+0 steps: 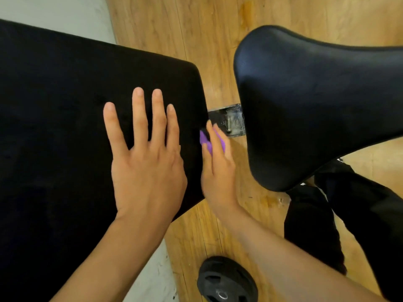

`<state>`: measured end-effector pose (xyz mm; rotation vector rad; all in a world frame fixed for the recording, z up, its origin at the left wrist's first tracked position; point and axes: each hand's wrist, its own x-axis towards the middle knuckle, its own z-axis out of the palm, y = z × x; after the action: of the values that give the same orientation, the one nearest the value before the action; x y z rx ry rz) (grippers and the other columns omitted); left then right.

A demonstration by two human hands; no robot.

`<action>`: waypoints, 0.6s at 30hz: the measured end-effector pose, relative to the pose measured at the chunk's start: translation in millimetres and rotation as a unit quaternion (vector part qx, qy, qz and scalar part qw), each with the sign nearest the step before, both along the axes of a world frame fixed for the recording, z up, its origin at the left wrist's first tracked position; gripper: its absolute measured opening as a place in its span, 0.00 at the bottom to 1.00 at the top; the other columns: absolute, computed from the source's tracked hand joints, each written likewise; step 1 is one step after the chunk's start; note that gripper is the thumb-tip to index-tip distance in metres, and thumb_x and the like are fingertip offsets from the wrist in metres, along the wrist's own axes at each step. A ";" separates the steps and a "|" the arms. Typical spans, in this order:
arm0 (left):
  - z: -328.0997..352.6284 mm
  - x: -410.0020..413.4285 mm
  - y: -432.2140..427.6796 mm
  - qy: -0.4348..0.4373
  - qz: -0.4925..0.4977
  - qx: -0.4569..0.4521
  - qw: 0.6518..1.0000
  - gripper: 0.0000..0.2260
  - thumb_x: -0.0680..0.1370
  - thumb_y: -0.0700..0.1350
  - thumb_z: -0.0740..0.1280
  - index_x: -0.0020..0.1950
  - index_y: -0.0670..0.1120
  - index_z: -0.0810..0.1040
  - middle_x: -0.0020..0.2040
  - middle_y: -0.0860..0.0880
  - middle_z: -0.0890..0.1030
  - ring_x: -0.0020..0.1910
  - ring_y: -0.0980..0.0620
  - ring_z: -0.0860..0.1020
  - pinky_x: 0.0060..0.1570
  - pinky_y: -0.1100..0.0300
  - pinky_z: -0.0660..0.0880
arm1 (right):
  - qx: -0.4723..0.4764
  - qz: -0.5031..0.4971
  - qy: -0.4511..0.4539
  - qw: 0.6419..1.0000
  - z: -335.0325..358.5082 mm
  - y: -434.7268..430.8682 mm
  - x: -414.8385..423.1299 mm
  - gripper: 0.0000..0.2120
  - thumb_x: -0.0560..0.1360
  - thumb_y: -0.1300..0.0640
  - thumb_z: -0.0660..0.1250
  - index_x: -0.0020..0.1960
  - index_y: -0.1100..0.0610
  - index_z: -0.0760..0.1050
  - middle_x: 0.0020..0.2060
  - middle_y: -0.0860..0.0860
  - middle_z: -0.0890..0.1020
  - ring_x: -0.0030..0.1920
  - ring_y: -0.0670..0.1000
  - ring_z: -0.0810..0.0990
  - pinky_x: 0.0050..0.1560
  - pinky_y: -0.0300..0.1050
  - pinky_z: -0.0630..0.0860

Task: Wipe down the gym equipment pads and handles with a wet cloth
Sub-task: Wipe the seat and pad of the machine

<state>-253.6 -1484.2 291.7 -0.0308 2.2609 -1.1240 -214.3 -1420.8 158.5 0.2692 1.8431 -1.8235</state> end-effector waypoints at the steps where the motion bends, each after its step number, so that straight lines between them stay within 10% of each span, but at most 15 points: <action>1: 0.1 0.4 -0.4 -0.001 -0.001 0.000 1.000 0.32 0.85 0.54 0.44 0.84 0.39 0.38 0.83 0.34 0.37 0.82 0.31 0.36 0.77 0.27 0.41 | -0.009 0.014 -0.025 1.000 6.6 12.0 25.5 0.26 0.82 0.45 0.50 0.80 0.46 0.60 0.78 0.46 0.64 0.72 0.33 0.64 0.63 0.21 0.64; 6: 0.2 2.3 0.5 -0.004 -0.005 0.004 1.000 0.32 0.85 0.54 0.43 0.83 0.39 0.36 0.82 0.33 0.36 0.81 0.30 0.36 0.77 0.27 0.42 | -0.010 0.014 -0.079 0.997 -4.2 7.5 10.2 0.24 0.85 0.50 0.52 0.81 0.47 0.56 0.68 0.43 0.69 0.58 0.28 0.72 0.56 0.27 0.74; 11: -2.4 2.8 -1.0 0.005 -0.010 0.013 1.000 0.32 0.85 0.54 0.42 0.83 0.38 0.36 0.82 0.33 0.36 0.81 0.30 0.36 0.76 0.27 0.41 | 0.019 0.033 0.031 0.999 -21.7 -43.8 -114.2 0.24 0.88 0.52 0.51 0.83 0.52 0.56 0.78 0.52 0.65 0.68 0.40 0.68 0.57 0.23 0.62; 18: 1.6 3.8 -4.8 0.059 0.004 0.104 0.993 0.28 0.86 0.52 0.43 0.84 0.41 0.49 0.84 0.35 0.42 0.83 0.34 0.42 0.79 0.31 0.41 | -0.048 0.089 0.091 0.991 -4.6 2.7 -24.5 0.26 0.87 0.55 0.55 0.82 0.49 0.50 0.83 0.48 0.54 0.80 0.37 0.53 0.74 0.28 0.54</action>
<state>-249.8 -1489.0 293.3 -0.0239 2.4699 -0.8983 -238.8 -1418.2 153.9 -0.0975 1.8278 -1.8553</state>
